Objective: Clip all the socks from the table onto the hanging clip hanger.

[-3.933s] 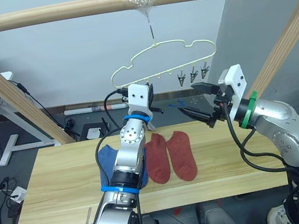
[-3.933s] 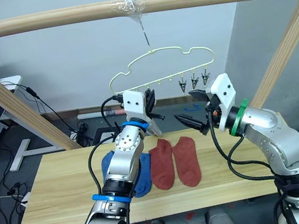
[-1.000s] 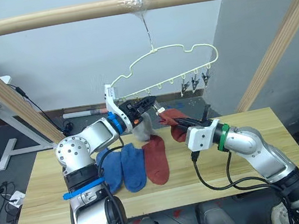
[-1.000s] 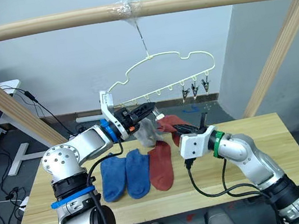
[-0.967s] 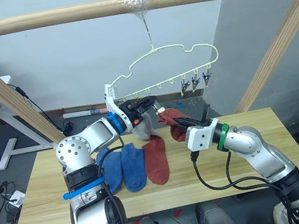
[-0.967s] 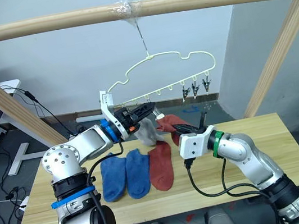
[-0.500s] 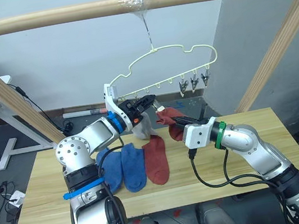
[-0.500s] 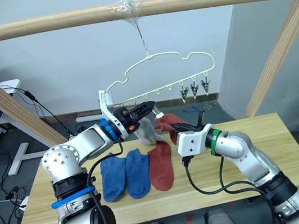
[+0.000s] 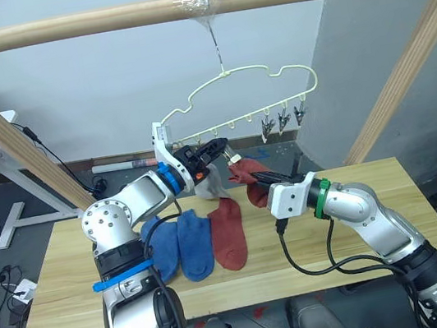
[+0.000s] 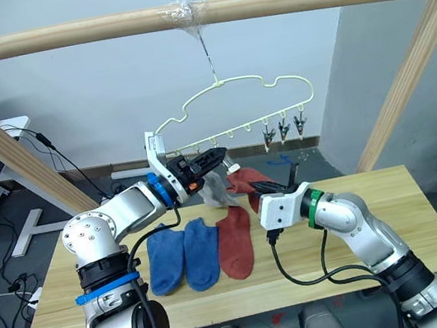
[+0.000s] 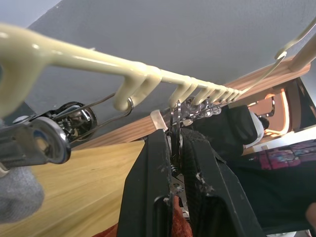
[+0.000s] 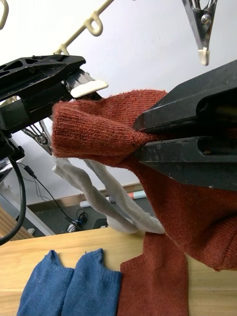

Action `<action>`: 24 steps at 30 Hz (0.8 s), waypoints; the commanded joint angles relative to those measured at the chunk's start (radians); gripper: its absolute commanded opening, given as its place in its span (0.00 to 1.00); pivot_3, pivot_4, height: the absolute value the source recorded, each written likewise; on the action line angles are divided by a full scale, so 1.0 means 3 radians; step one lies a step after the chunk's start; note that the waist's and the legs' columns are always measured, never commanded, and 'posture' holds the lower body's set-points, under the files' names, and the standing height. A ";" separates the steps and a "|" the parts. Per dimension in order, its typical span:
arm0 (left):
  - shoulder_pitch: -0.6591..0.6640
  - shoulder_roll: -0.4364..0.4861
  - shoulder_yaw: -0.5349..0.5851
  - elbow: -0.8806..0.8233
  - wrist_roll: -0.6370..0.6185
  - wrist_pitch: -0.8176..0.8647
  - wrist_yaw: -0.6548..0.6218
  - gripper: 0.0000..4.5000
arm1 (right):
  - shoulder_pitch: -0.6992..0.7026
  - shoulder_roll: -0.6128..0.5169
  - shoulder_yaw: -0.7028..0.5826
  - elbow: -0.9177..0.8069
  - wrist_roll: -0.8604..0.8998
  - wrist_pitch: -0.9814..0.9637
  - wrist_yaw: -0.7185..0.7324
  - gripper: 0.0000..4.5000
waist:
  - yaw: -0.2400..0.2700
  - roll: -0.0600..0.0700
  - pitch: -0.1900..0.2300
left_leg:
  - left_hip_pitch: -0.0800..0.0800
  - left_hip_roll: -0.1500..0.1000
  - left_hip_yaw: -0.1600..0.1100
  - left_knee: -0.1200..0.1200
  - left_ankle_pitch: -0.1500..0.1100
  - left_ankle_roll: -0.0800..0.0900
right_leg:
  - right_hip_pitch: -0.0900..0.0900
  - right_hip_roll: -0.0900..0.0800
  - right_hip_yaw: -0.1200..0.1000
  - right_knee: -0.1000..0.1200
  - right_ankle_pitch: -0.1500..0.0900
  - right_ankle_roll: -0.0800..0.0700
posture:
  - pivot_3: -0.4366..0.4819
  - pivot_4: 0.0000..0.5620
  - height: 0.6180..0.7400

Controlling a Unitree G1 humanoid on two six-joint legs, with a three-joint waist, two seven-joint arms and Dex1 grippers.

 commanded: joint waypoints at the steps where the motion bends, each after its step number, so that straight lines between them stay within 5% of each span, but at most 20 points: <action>1: -0.0054 -0.0016 -0.0049 -0.0079 -0.0115 -0.0029 -0.0035 0.01 | -0.0073 0.0036 0.0008 -0.0046 -0.0010 -0.0036 0.0000 0.01 | -0.0001 0.0000 0.0000 | 0.0000 0.0000 0.0000 0.0000 0.0000 0.0000 | 0.0000 0.0000 0.0000 0.0000 0.0000 0.0000 | 0.48 0.29 1.00; 16: -0.0002 0.0117 -0.0230 -0.0147 -0.0030 -0.0134 -0.0214 0.01 | -0.0186 0.0106 0.0017 0.0058 -0.0016 -0.0045 -0.0017 0.01 | 0.0003 0.0000 0.0000 | 0.0000 0.0000 0.0000 0.0000 0.0000 0.0000 | 0.0000 0.0000 0.0000 0.0000 0.0000 0.0000 | 0.48 0.29 1.00; 24: 0.0022 0.0156 -0.0261 -0.0165 -0.0073 -0.0143 -0.0266 0.57 | -0.0197 0.0103 0.0005 0.0070 -0.0006 -0.0047 -0.0012 0.00 | 0.0003 0.0000 0.0000 | -0.0001 0.0000 0.0000 0.0000 0.0000 0.0000 | 0.0000 0.0000 0.0000 0.0000 0.0000 0.0000 | 0.48 0.30 1.00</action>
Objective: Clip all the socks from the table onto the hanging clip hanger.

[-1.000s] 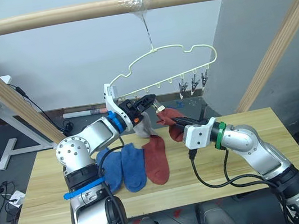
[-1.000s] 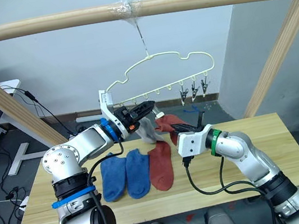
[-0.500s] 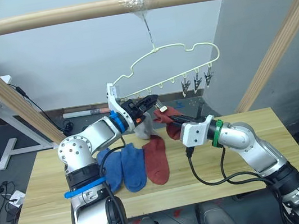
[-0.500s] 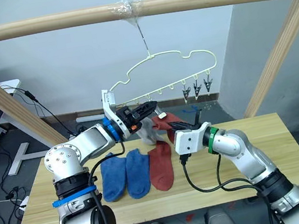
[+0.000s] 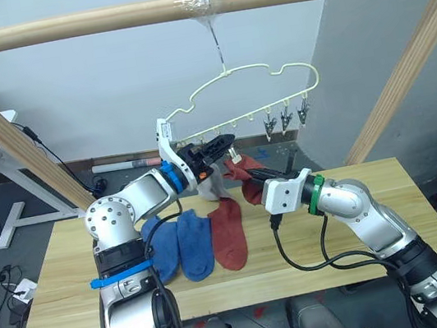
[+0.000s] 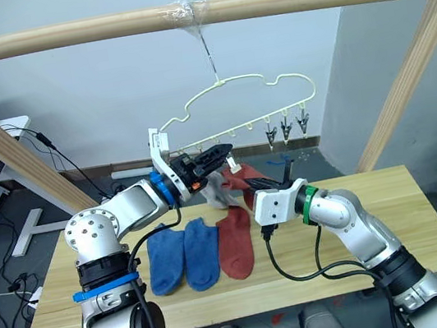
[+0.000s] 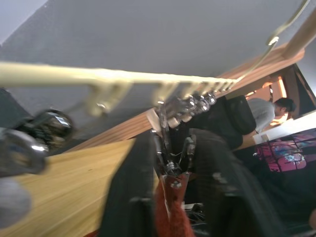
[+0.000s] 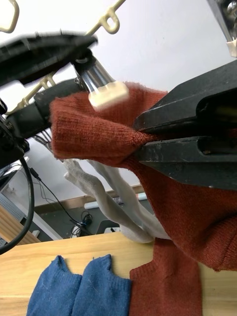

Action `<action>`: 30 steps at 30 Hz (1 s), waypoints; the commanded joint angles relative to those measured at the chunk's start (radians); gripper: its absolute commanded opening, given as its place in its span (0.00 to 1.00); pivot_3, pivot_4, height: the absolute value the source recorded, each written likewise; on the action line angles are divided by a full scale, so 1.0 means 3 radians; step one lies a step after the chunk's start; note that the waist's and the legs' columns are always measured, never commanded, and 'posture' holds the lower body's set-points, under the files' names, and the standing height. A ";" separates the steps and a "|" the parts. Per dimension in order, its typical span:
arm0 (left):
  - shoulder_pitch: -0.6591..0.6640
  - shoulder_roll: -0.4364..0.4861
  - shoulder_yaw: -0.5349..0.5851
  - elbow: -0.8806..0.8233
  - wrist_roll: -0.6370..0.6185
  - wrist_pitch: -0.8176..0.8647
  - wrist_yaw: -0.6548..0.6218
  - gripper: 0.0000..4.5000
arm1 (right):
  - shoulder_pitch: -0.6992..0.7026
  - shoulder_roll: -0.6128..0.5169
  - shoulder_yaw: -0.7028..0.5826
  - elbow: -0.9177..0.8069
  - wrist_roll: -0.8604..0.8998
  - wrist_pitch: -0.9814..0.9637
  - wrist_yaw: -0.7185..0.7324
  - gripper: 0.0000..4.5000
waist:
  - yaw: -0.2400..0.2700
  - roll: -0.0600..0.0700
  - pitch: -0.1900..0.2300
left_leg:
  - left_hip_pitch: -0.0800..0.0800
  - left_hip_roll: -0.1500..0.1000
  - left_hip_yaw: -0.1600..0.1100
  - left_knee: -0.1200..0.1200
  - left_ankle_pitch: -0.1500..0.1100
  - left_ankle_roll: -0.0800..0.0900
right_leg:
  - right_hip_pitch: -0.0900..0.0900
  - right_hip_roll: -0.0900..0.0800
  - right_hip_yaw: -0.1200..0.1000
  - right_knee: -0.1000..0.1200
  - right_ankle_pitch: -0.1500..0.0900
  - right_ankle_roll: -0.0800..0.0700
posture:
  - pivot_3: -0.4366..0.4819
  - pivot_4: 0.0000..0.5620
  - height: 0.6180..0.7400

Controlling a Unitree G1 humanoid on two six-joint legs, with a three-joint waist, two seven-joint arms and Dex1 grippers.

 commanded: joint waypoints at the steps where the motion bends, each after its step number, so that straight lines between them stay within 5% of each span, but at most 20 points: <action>1: 0.0015 0.0054 -0.0028 -0.0150 -0.0070 -0.0007 -0.0058 0.64 | -0.0058 0.0002 -0.0019 -0.0052 -0.0002 -0.0049 -0.0007 0.00 | -0.0001 0.0000 0.0000 | 0.0000 0.0000 0.0000 0.0000 0.0000 0.0000 | 0.0000 0.0000 0.0000 0.0000 0.0000 0.0000 | 0.48 0.30 1.00; 7: 0.0078 0.0208 0.0071 -0.0217 -0.0247 0.0151 -0.0014 1.00 | -0.0082 0.0032 -0.0025 0.0026 0.0028 -0.0058 -0.0020 0.00 | -0.0005 0.0000 0.0000 | 0.0000 0.0000 0.0000 0.0000 0.0000 0.0000 | 0.0000 0.0000 0.0000 0.0000 0.0000 0.0000 | 0.48 0.30 1.00; 18: 0.0384 0.0995 0.0257 -0.0476 -0.1065 0.0635 0.0035 1.00 | -0.0298 0.0253 -0.0129 0.0771 0.0528 -0.0195 0.0099 0.00 | -0.0007 -0.0002 0.0002 | 0.0001 0.0001 -0.0002 -0.0003 0.0000 0.0001 | -0.0003 0.0000 0.0000 0.0003 -0.0001 -0.0002 | 0.53 0.30 1.00; 23: 0.0536 0.1108 0.0168 -0.0561 -0.1217 0.0532 0.0095 1.00 | -0.0426 0.0272 -0.0137 0.1039 0.0577 -0.0369 0.0102 0.00 | 0.0036 -0.0003 0.0002 | 0.0000 0.0001 -0.0002 -0.0003 0.0000 0.0000 | -0.0003 0.0000 -0.0001 0.0002 -0.0002 -0.0004 | 0.57 0.29 1.00; 30: 0.0750 0.1321 -0.0010 -0.0904 -0.1161 0.0426 -0.0140 1.00 | -0.0378 0.0234 -0.0198 0.1133 0.0684 -0.0410 0.0136 0.48 | 0.0079 -0.0003 0.0002 | -0.0001 0.0001 -0.0003 -0.0007 0.0000 0.0000 | -0.0005 0.0000 -0.0001 0.0001 -0.0003 -0.0007 | 0.58 0.29 1.00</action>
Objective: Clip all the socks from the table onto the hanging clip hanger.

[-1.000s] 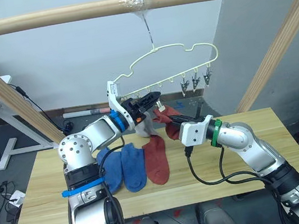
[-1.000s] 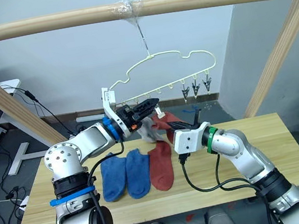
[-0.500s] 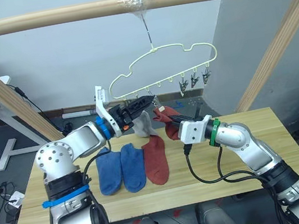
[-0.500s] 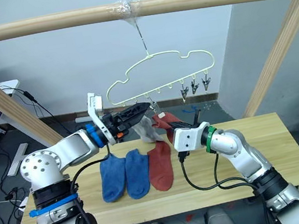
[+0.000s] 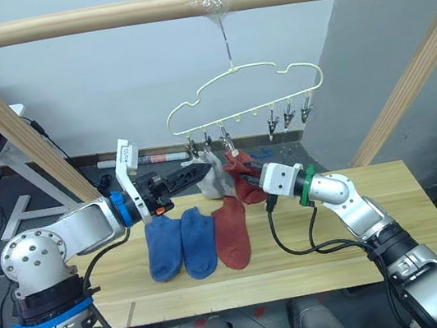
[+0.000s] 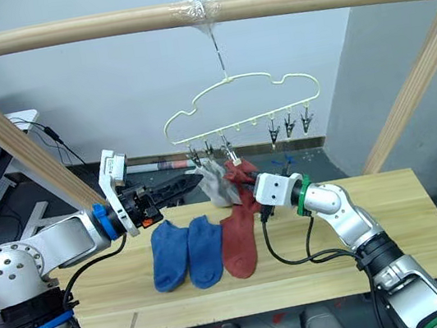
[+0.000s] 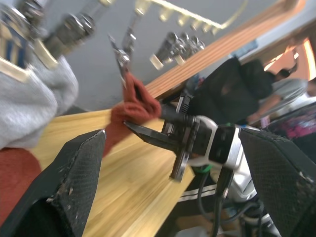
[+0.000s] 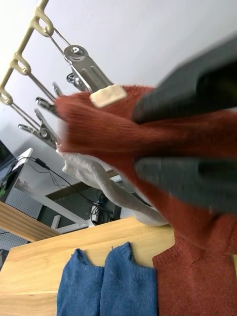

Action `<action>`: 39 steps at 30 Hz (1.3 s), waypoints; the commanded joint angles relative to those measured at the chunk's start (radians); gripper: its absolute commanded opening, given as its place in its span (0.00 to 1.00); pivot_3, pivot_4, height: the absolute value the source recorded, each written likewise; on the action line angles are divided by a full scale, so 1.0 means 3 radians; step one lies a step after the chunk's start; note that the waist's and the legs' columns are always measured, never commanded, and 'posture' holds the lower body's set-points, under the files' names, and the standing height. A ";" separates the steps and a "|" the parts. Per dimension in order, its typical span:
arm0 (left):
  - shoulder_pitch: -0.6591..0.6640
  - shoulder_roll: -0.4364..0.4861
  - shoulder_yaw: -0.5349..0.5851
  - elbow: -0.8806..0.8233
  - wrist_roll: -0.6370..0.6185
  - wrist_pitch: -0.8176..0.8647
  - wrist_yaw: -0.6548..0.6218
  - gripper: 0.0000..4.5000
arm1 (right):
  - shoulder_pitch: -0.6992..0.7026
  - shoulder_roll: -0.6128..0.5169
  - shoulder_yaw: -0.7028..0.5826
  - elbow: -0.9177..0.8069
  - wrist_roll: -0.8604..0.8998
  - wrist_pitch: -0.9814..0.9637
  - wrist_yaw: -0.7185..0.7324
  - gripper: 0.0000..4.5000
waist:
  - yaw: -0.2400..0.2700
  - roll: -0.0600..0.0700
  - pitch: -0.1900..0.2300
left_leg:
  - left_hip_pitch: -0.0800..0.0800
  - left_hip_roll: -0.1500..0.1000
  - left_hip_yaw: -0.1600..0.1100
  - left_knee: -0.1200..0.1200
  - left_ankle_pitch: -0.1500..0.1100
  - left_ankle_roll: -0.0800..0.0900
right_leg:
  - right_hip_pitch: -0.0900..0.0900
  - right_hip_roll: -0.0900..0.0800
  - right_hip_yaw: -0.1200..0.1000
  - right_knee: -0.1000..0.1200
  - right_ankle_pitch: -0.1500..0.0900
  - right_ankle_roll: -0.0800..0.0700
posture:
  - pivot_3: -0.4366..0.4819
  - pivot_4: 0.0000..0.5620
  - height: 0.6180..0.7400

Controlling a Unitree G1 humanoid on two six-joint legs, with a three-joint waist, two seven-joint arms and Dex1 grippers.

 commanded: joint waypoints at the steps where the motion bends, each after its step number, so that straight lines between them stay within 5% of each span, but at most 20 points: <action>1: 0.0037 0.0108 -0.0051 -0.0151 -0.0069 -0.0091 -0.0145 1.00 | 0.0033 -0.0043 -0.0127 -0.0029 0.0112 -0.0082 0.0011 0.57 | 0.0002 0.0000 0.0000 | 0.0000 0.0000 0.0000 0.0000 0.0000 0.0000 | 0.0000 0.0000 0.0000 0.0000 -0.0001 -0.0001 | 0.58 0.29 1.00; 7: 0.0280 0.0253 -0.0303 -0.0400 0.0417 -0.0380 -0.0444 1.00 | 0.0485 -0.0224 -0.0387 -0.0500 0.0445 0.0372 0.0126 0.99 | 0.0013 0.0000 0.0000 | -0.0001 -0.0001 0.0001 -0.0001 0.0000 0.0000 | 0.0000 -0.0001 0.0001 -0.0001 -0.0010 -0.0017 | 0.56 0.27 1.00; 11: 0.0408 0.0380 -0.0452 -0.0440 0.0814 -0.0668 -0.0755 1.00 | 0.0743 -0.0077 -0.0605 -0.1028 0.0749 0.1162 0.0011 0.99 | -0.0008 0.0001 0.0000 | -0.0003 0.0001 0.0003 -0.0003 0.0000 0.0000 | -0.0008 0.0000 0.0001 0.0005 -0.0011 -0.0020 | 0.56 0.27 1.00; 15: 0.0637 0.0617 -0.0833 -0.0816 0.1499 -0.1251 -0.1288 1.00 | 0.0916 0.0387 -0.0910 -0.1748 0.1026 0.2258 -0.0598 0.99 | -0.0007 0.0002 -0.0001 | 0.0000 0.0004 0.0007 -0.0002 0.0000 0.0000 | -0.0009 0.0001 0.0002 0.0007 -0.0012 -0.0022 | 0.56 0.28 1.00; 19: 0.0822 0.0530 -0.1089 -0.0795 0.2443 -0.2403 -0.1547 1.00 | 0.0967 0.0715 -0.0832 -0.2277 0.0846 0.2759 -0.1045 0.99 | 0.0007 0.0004 -0.0002 | -0.0006 0.0004 0.0007 -0.0004 0.0000 0.0000 | -0.0012 0.0000 0.0002 0.0001 -0.0014 -0.0026 | 0.55 0.28 1.00; 23: 0.0852 0.0413 -0.1077 -0.0705 0.2683 -0.2823 -0.1712 1.00 | 0.0919 0.0853 -0.0818 -0.2458 0.0864 0.3015 -0.1216 0.99 | 0.0014 0.0004 -0.0002 | -0.0028 0.0003 0.0007 -0.0003 0.0000 0.0000 | -0.0033 -0.0001 0.0002 0.0003 -0.0014 -0.0026 | 0.55 0.28 1.00; 28: 0.0888 0.0437 -0.1277 -0.0594 0.3148 -0.3450 -0.2090 1.00 | 0.0687 0.0997 -0.0846 -0.2326 0.0808 0.2998 -0.1450 0.71 | -0.0001 0.0005 -0.0001 | -0.0045 0.0003 0.0008 -0.0004 0.0000 0.0001 | -0.0048 0.0000 0.0002 0.0003 -0.0013 -0.0026 | 0.53 0.30 1.00; 33: 0.0804 0.0273 -0.1220 -0.0511 0.3224 -0.3560 -0.2050 1.00 | 0.0525 0.1050 -0.0863 -0.2225 0.0814 0.2974 -0.1533 0.71 | -0.0009 0.0005 -0.0001 | -0.0044 0.0004 0.0006 -0.0003 0.0000 0.0001 | -0.0048 0.0000 0.0000 0.0004 -0.0014 -0.0025 | 0.53 0.30 1.00; 37: 0.0755 0.0211 -0.1224 -0.0471 0.3352 -0.3705 -0.2040 1.00 | 0.0437 0.1120 -0.0867 -0.2092 0.0830 0.2947 -0.1570 0.51 | -0.0009 0.0005 -0.0001 | -0.0045 0.0003 0.0007 -0.0003 0.0000 0.0001 | -0.0047 0.0000 0.0001 0.0004 -0.0011 -0.0022 | 0.54 0.31 1.00; 39: 0.0738 0.0178 -0.1218 -0.0469 0.3365 -0.3703 -0.2009 1.00 | 0.0384 0.1149 -0.0889 -0.2036 0.0838 0.2947 -0.1597 0.51 | -0.0008 0.0005 -0.0001 | -0.0045 0.0003 0.0006 -0.0003 0.0000 0.0001 | -0.0047 0.0000 0.0000 0.0004 -0.0010 -0.0020 | 0.55 0.32 1.00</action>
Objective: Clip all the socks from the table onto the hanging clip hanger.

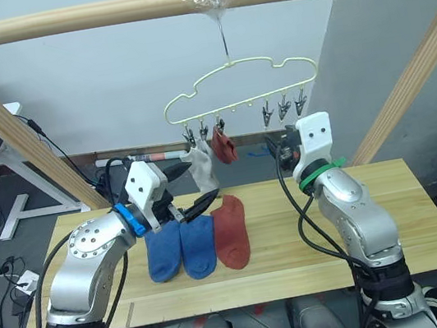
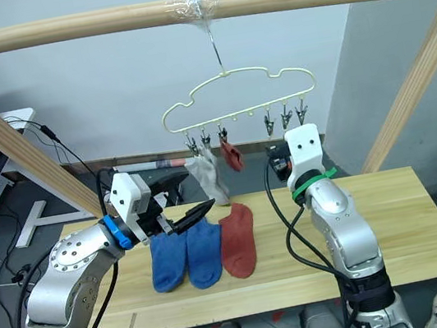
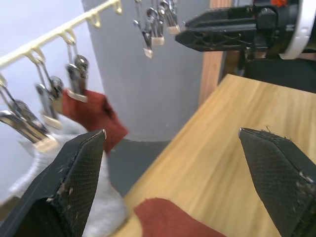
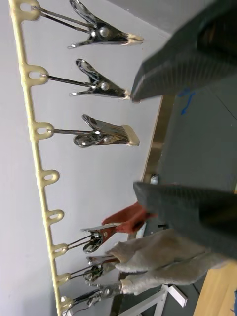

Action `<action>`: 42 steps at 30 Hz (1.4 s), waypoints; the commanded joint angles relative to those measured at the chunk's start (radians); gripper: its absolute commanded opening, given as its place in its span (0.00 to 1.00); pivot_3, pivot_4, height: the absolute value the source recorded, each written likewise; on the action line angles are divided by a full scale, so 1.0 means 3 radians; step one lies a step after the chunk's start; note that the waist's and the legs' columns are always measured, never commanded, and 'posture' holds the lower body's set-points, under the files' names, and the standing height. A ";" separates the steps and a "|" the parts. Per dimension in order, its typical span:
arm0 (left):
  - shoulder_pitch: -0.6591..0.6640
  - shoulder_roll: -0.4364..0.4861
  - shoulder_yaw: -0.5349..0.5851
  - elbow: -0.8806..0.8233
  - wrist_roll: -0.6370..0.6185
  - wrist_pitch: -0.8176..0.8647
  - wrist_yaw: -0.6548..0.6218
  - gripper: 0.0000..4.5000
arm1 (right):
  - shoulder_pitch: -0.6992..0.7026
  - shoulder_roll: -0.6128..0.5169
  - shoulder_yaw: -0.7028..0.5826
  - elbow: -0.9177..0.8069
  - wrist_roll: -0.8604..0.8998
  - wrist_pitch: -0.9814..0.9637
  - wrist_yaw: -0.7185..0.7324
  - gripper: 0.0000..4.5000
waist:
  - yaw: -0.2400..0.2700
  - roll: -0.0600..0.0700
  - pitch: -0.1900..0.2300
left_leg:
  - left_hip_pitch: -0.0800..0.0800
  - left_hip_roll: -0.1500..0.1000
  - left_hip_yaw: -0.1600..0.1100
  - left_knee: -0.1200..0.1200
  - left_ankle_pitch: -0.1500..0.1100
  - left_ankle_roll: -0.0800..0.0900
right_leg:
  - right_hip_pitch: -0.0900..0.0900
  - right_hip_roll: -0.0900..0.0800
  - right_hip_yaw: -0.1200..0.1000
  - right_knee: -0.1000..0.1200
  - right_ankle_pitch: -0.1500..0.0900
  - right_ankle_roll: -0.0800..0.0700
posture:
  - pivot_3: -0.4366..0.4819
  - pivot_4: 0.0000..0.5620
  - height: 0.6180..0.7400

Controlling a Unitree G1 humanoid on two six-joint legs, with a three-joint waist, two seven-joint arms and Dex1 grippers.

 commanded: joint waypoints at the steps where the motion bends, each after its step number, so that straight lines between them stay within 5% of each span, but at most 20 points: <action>1: -0.0053 -0.0054 0.0049 -0.0071 0.0039 -0.0076 0.0024 1.00 | -0.0151 0.0064 -0.0057 0.0031 0.0037 -0.0071 -0.0074 0.51 | 0.0000 0.0000 0.0000 | 0.0000 0.0000 0.0000 0.0000 0.0000 0.0000 | 0.0000 0.0000 0.0000 0.0000 0.0001 0.0001 | 0.55 0.32 1.00; 20: -0.0184 -0.0184 0.0081 -0.0257 -0.0027 0.0122 0.0120 1.00 | -0.0845 0.0261 -0.0279 0.1209 0.0094 -0.0505 -0.0316 0.51 | 0.0000 0.0002 0.0002 | 0.0001 0.0000 -0.0002 0.0000 0.0000 0.0001 | 0.0000 0.0001 -0.0001 0.0003 0.0006 0.0004 | 0.57 0.33 1.00; 42: -0.0351 -0.0263 0.0125 -0.0265 -0.0076 0.0200 0.0243 1.00 | -0.1120 0.0345 -0.0203 0.1553 0.0120 -0.0827 -0.0239 0.51 | 0.0000 0.0003 0.0002 | 0.0000 0.0000 -0.0003 -0.0001 0.0000 0.0001 | 0.0000 0.0002 -0.0002 0.0003 0.0015 -0.0004 | 0.58 0.33 1.00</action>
